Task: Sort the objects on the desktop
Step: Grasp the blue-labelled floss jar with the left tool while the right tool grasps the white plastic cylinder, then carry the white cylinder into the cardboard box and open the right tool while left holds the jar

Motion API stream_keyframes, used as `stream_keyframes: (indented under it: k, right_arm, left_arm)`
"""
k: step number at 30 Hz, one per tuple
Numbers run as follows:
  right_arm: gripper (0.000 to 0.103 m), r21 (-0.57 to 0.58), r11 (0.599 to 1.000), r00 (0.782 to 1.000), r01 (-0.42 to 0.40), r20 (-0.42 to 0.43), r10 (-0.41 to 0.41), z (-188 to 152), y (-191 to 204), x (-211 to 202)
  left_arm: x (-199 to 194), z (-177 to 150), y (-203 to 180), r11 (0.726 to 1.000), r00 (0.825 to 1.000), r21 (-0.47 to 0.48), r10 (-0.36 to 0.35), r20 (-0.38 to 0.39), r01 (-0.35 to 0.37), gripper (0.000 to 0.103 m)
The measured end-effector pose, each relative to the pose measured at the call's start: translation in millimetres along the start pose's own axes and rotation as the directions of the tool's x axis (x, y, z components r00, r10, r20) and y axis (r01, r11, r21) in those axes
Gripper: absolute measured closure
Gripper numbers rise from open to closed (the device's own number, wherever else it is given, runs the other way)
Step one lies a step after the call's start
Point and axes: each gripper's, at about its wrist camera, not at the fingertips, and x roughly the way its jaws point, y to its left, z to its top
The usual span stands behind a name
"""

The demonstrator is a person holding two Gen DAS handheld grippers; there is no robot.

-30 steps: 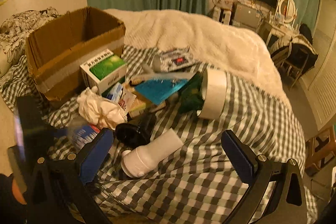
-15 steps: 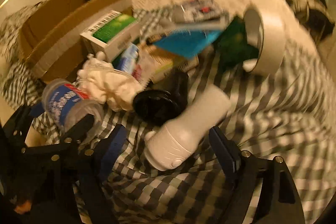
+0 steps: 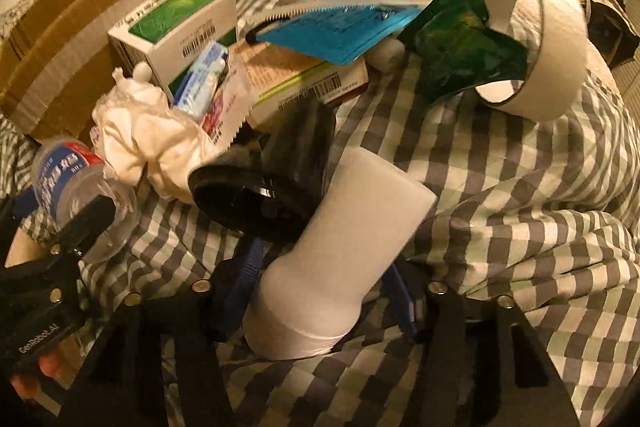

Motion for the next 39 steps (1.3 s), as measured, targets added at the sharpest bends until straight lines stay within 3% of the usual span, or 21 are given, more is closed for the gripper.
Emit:
stream_keyframes:
  k: [3, 6, 15, 24, 31, 36, 38, 39]
  right_arm:
    - [0.059, 0.03, 0.997, 0.998, -0.068, 0.021, 0.067, -5.0, -2.5, -14.9]
    - [0.059, 0.027, 0.993, 0.992, -0.118, 0.053, 0.116, -10.4, 1.3, -34.2]
    - [0.059, -0.045, 0.991, 0.98, -0.124, 0.154, 0.129, -7.3, 17.2, -77.8]
    - [0.059, -0.118, 0.982, 0.959, -0.15, 0.222, 0.174, -1.4, 33.5, -108.8]
    - [0.059, -0.212, 0.963, 0.941, -0.164, 0.258, 0.218, 33.1, 59.8, -139.0]
    - [0.059, -0.297, 0.943, 0.916, -0.151, 0.317, 0.247, 70.2, 86.2, -162.9]
    - [0.059, -0.319, 0.935, 0.906, -0.154, 0.332, 0.263, 83.2, 97.1, -167.4]
    - [0.059, -0.329, 0.931, 0.903, -0.157, 0.334, 0.27, 88.9, 102.0, -167.2]
  left_arm:
    - [-5.5, -1.2, 1.7, 1.0, 1.0, -0.003, 0.025, 0.006, -0.025, 0.011]
    - [-14.6, -3.4, 4.0, 0.999, 0.999, -0.012, 0.033, 0.017, -0.033, 0.011]
    - [-51.0, -3.5, 14.0, 0.998, 0.997, -0.053, 0.03, 0.077, -0.026, 0.011]
    - [-91.0, 25.6, 26.8, 0.995, 0.984, -0.093, -0.01, 0.177, 0.027, 0.011]
    - [-114.1, 64.0, 44.1, 0.994, 0.97, -0.102, -0.011, 0.243, 0.036, 0.013]
    - [-129.7, 102.9, 69.4, 0.997, 0.943, -0.08, 0.023, 0.333, 0.004, 0.013]
    - [-126.0, 119.3, 80.0, 0.998, 0.94, -0.059, 0.033, 0.34, -0.014, 0.017]
    - [-121.4, 122.4, 82.8, 0.998, 0.942, -0.057, 0.046, 0.332, -0.029, 0.023]
